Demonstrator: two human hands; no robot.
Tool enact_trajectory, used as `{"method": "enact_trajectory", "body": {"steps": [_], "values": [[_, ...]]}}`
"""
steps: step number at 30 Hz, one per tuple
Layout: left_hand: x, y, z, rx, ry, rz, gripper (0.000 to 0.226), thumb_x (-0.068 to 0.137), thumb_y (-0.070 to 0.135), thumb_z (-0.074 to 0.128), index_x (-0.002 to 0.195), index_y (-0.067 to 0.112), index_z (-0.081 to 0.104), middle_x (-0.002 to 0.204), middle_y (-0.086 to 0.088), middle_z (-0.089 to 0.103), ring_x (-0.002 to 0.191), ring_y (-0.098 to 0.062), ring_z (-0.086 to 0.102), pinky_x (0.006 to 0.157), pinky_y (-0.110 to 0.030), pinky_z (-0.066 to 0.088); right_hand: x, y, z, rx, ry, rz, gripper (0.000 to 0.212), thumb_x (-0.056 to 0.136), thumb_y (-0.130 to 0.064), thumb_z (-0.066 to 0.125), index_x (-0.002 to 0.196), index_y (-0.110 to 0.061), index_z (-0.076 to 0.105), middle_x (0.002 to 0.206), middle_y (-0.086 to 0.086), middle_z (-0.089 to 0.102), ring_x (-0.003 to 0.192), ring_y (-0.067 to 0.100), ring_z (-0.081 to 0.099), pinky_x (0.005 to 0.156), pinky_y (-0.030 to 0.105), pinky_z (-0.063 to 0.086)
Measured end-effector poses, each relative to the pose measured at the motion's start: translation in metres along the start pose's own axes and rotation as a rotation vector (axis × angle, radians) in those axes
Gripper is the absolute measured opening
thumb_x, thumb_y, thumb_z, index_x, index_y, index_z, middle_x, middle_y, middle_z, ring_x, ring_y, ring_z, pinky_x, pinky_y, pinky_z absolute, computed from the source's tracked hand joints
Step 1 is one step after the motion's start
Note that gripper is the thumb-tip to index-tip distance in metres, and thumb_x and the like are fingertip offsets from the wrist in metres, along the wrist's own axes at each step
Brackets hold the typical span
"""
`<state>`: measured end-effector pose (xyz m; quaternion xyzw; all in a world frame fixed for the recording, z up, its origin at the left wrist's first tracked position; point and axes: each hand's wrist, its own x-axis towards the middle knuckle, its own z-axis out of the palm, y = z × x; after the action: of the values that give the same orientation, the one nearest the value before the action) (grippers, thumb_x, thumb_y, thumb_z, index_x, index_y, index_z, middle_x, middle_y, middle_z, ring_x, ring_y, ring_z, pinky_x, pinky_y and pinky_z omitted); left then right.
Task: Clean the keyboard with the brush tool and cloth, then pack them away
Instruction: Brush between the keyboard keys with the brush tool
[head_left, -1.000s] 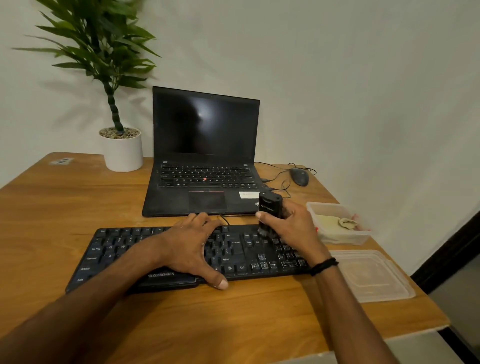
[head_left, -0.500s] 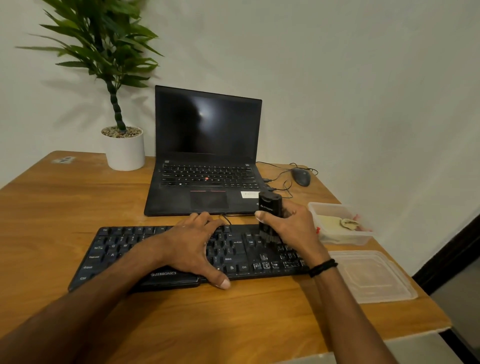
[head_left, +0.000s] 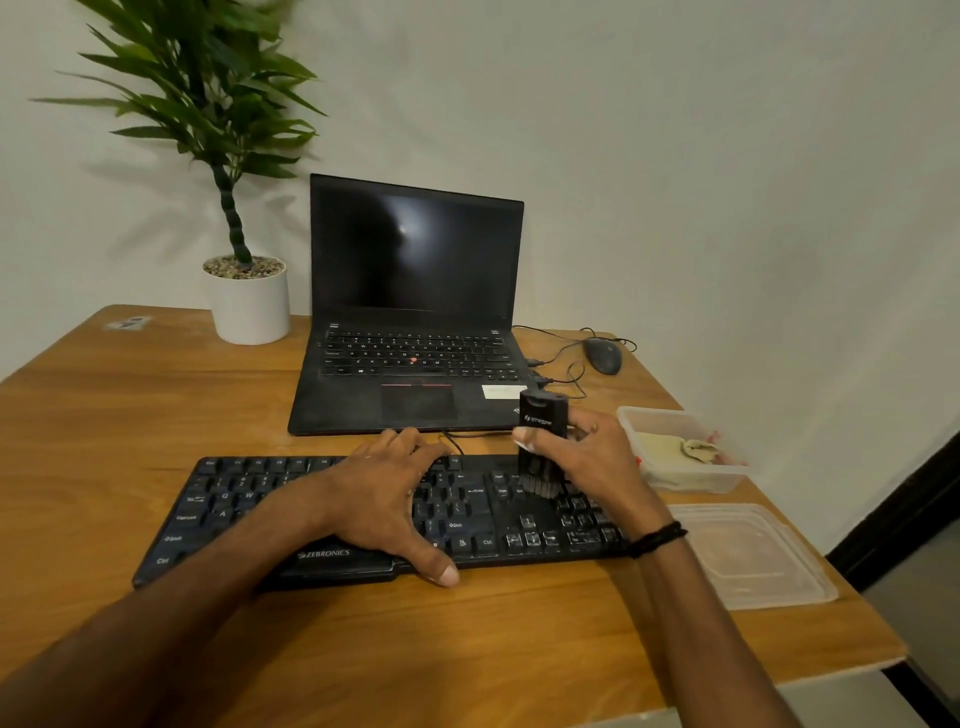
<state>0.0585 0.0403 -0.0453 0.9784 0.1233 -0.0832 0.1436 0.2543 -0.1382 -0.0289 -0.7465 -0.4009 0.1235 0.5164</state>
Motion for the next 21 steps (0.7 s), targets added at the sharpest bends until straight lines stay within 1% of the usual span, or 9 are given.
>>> {"method": "enact_trajectory", "body": {"steps": [3,5,8,12,16,17,19,20,21], "values": [[0.0,-0.001,-0.001,0.01,0.009,-0.003,0.145,0.049,0.096,0.067,0.162,0.031,0.004,0.133,0.012,0.024,0.121,-0.009,0.026,0.116,-0.035,0.033,0.001,-0.002,0.002,-0.083,0.117,-0.058,0.023,0.078,-0.048,0.078,0.097,-0.042,0.067,0.088,-0.016,0.072,0.082,-0.003,0.067,0.067,0.019,0.056],[0.001,0.0,-0.002,0.015,0.007,-0.001,0.145,0.05,0.095,0.067,0.162,0.031,0.003,0.133,0.011,0.024,0.121,-0.01,0.026,0.115,-0.034,0.033,0.001,-0.004,0.004,-0.066,0.128,-0.073,0.022,0.079,-0.047,0.078,0.096,-0.044,0.065,0.089,-0.018,0.071,0.083,-0.006,0.066,0.068,0.018,0.057],[0.001,-0.001,-0.002,0.023,0.01,0.001,0.144,0.05,0.096,0.067,0.162,0.031,0.003,0.133,0.01,0.025,0.122,-0.011,0.028,0.115,-0.035,0.033,-0.002,-0.008,0.011,-0.074,0.029,-0.084,0.028,0.08,-0.043,0.078,0.104,-0.041,0.066,0.095,-0.02,0.07,0.088,-0.006,0.065,0.069,0.013,0.054],[0.001,-0.002,0.0,0.022,0.027,0.005,0.143,0.049,0.097,0.067,0.161,0.032,0.006,0.13,0.012,0.027,0.119,-0.009,0.029,0.113,-0.033,0.035,-0.003,-0.008,0.018,0.043,-0.163,-0.027,0.031,0.08,-0.035,0.08,0.108,-0.029,0.07,0.098,-0.012,0.074,0.09,-0.002,0.069,0.07,0.016,0.055],[0.001,-0.001,-0.001,0.021,0.027,0.008,0.142,0.05,0.096,0.068,0.161,0.032,0.006,0.131,0.013,0.026,0.12,-0.009,0.028,0.113,-0.032,0.034,0.0,-0.008,0.014,-0.09,0.025,-0.074,0.031,0.08,-0.042,0.078,0.107,-0.029,0.07,0.096,-0.012,0.073,0.089,0.001,0.068,0.07,0.018,0.056],[0.001,-0.002,-0.001,0.019,0.031,0.003,0.142,0.051,0.096,0.068,0.161,0.033,0.006,0.131,0.013,0.026,0.119,-0.009,0.028,0.113,-0.032,0.034,0.0,-0.008,0.013,-0.073,-0.012,-0.068,0.03,0.08,-0.041,0.078,0.107,-0.029,0.069,0.097,-0.011,0.073,0.09,0.002,0.069,0.071,0.019,0.057],[0.0,-0.002,0.0,0.016,0.029,0.001,0.142,0.051,0.095,0.069,0.161,0.032,0.005,0.13,0.013,0.026,0.119,-0.009,0.028,0.112,-0.031,0.033,-0.004,-0.01,0.014,0.056,-0.204,0.002,0.028,0.081,-0.034,0.078,0.107,-0.029,0.069,0.099,-0.008,0.074,0.092,0.004,0.07,0.074,0.021,0.058],[0.0,-0.001,0.0,0.016,0.024,0.001,0.142,0.051,0.095,0.069,0.161,0.032,0.005,0.13,0.013,0.025,0.119,-0.009,0.028,0.112,-0.031,0.033,-0.006,-0.01,0.015,0.067,-0.243,0.003,0.027,0.08,-0.033,0.079,0.106,-0.03,0.069,0.099,-0.008,0.074,0.092,0.004,0.07,0.075,0.022,0.058],[0.0,0.0,0.0,0.019,0.02,0.003,0.142,0.051,0.095,0.069,0.161,0.032,0.005,0.13,0.013,0.025,0.119,-0.009,0.027,0.113,-0.032,0.033,-0.006,-0.01,0.016,0.055,-0.211,-0.013,0.028,0.08,-0.035,0.079,0.106,-0.03,0.07,0.1,-0.009,0.074,0.092,0.003,0.07,0.077,0.024,0.059]]}}
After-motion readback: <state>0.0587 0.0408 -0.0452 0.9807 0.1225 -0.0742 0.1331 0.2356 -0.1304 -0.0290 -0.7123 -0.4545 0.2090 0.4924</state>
